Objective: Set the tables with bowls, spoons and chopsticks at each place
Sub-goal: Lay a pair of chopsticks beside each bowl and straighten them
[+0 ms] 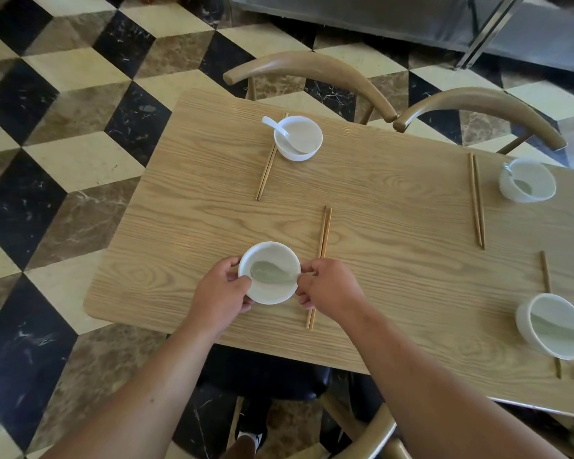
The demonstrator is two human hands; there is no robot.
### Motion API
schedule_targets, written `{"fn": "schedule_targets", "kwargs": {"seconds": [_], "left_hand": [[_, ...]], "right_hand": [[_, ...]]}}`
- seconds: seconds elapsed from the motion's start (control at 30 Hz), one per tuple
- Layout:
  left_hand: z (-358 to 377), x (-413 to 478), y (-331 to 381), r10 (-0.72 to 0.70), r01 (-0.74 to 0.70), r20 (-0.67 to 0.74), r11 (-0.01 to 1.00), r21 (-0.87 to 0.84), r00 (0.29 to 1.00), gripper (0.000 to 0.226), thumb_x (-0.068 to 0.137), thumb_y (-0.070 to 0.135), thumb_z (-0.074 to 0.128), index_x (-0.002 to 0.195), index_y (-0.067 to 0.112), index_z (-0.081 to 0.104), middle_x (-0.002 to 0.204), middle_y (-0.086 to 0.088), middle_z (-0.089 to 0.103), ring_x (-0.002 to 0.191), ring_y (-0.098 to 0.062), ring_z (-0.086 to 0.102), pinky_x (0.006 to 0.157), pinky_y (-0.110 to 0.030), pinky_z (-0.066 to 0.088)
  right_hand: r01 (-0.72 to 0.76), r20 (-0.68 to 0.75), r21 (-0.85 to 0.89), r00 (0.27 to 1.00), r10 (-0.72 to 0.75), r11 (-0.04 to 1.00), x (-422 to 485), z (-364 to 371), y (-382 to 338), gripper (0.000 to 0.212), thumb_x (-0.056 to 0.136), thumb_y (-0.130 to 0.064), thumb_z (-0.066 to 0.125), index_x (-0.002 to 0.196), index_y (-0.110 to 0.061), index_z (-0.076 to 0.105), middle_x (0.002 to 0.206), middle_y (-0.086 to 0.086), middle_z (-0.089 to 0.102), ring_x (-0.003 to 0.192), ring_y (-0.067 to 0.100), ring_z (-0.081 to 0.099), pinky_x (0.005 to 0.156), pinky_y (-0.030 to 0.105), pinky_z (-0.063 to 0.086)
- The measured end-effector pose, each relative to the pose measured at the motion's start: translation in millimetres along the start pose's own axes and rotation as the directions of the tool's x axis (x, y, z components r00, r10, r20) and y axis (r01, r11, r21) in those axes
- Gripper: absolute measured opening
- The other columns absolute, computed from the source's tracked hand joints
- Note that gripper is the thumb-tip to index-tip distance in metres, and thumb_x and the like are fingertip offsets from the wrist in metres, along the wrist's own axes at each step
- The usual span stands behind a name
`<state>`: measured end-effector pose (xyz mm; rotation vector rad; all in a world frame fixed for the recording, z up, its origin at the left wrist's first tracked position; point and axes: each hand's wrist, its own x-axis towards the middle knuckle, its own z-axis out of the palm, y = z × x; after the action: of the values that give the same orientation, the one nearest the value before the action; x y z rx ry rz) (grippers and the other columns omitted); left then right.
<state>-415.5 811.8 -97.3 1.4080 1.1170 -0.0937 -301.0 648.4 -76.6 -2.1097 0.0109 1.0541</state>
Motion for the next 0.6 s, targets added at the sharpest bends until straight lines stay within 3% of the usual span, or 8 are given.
{"fn": "schedule_targets", "kwargs": {"seconds": [0.13,0.27,0.33,0.4,0.5,0.57,0.6], "left_hand": [[-2.2,-1.8,-4.5,-0.001,0.001,-0.003,1.0,0.029,1.0,0.05,0.096,0.004,0.061,0.142,0.023,0.059,0.112,0.001,0.073,0.076,-0.019,0.075,0.064,-0.028,0.063],[-2.7,-3.0,-1.8,0.001,-0.002,0.013,0.998,0.056,1.0,0.05,0.095,0.008,0.062,0.143,0.023,0.06,0.111,0.005,0.074,0.075,-0.016,0.075,0.069,-0.034,0.066],[-4.3,-7.0,2.2,0.081,-0.068,-0.044,0.967,0.244,0.996,0.05,0.094,0.021,0.067,0.143,0.028,0.058,0.12,0.015,0.067,0.09,-0.014,0.072,0.079,-0.039,0.061],[-4.3,-16.0,6.3,0.25,-0.16,-0.138,0.87,0.466,0.958,0.045,0.092,0.035,0.07,0.137,0.033,0.059,0.126,0.015,0.058,0.101,-0.014,0.064,0.08,-0.035,0.049],[20.3,-41.5,25.1,0.45,-0.348,-0.103,0.798,0.491,0.887,0.01,0.094,0.036,0.068,0.103,0.03,0.068,0.095,0.019,0.068,0.077,-0.008,0.064,0.063,-0.026,0.042],[53.7,-62.0,35.3,0.462,-0.438,0.079,0.754,0.49,0.883,0.012,0.097,0.037,0.067,0.088,0.03,0.07,0.071,0.021,0.067,0.057,-0.003,0.061,0.05,-0.015,0.037],[76.0,-73.0,37.8,0.459,-0.484,0.178,0.732,0.48,0.87,0.015,0.098,0.038,0.068,0.086,0.03,0.072,0.068,0.02,0.067,0.055,-0.002,0.062,0.049,-0.015,0.039]], "right_hand": [[-0.043,0.02,0.034,0.999,0.042,0.998,-3.7,-0.4,2.4,0.02,0.093,-0.008,0.062,0.106,-0.012,0.077,0.092,0.015,0.081,0.067,0.017,0.072,0.073,0.036,0.068],[-0.051,0.009,0.038,0.999,0.051,0.998,-2.5,0.0,4.2,0.018,0.093,-0.01,0.064,0.105,-0.011,0.077,0.087,0.011,0.08,0.064,0.016,0.072,0.072,0.035,0.069],[-0.056,0.004,0.029,0.998,0.056,0.998,-3.7,-0.4,3.4,0.016,0.092,-0.018,0.066,0.104,-0.016,0.076,0.085,0.006,0.08,0.065,0.018,0.074,0.074,0.038,0.069],[-0.021,-0.064,-0.05,0.998,0.018,0.999,-7.3,-4.8,2.9,0.012,0.091,-0.032,0.066,0.099,-0.025,0.07,0.083,0.001,0.079,0.071,0.021,0.076,0.072,0.04,0.067],[0.043,-0.243,-0.16,0.967,-0.081,0.986,-22.5,-26.1,12.3,0.014,0.095,-0.038,0.064,0.105,-0.028,0.064,0.08,-0.007,0.072,0.072,0.015,0.069,0.06,0.03,0.049],[0.063,-0.283,-0.175,0.953,-0.111,0.983,-36.8,-43.9,27.5,0.01,0.098,-0.033,0.063,0.097,-0.023,0.066,0.077,-0.007,0.069,0.067,0.011,0.063,0.056,0.028,0.044],[0.065,-0.285,-0.181,0.951,-0.116,0.981,-46.4,-56.1,38.7,0.011,0.097,-0.032,0.064,0.09,-0.024,0.065,0.075,-0.006,0.068,0.065,0.011,0.061,0.055,0.028,0.043]]}}
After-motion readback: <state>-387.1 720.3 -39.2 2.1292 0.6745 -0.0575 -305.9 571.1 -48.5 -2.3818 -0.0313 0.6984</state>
